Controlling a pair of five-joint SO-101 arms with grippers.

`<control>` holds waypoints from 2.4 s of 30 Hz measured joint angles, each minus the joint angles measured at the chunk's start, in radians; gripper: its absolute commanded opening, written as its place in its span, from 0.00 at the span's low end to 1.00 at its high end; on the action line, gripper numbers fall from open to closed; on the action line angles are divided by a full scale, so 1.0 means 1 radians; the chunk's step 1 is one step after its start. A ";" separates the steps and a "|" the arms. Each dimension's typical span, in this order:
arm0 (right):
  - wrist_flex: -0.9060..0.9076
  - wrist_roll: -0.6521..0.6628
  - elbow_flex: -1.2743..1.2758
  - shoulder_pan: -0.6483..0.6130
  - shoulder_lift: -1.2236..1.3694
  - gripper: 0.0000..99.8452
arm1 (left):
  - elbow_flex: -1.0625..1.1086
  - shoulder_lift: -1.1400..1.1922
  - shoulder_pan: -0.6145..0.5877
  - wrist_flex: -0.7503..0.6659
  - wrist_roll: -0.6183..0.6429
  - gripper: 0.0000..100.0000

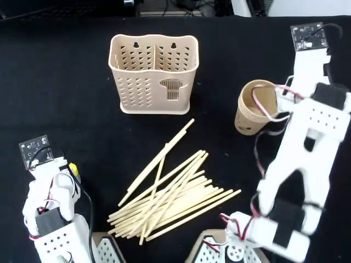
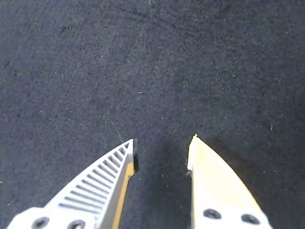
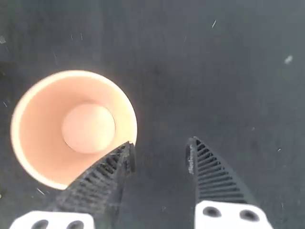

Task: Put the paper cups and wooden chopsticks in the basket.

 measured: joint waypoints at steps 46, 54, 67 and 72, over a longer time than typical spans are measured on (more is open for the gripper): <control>0.173 0.176 -0.259 -0.123 0.186 0.22 | 0.000 0.000 0.000 0.000 0.000 0.20; 0.173 0.207 -0.325 -0.083 0.259 0.23 | 0.000 0.000 0.000 0.000 0.000 0.20; 0.187 0.219 -0.325 -0.083 0.325 0.21 | 0.000 0.000 0.000 0.000 0.000 0.20; 0.187 0.219 -0.313 -0.083 0.381 0.01 | 0.000 0.000 0.000 0.000 0.000 0.20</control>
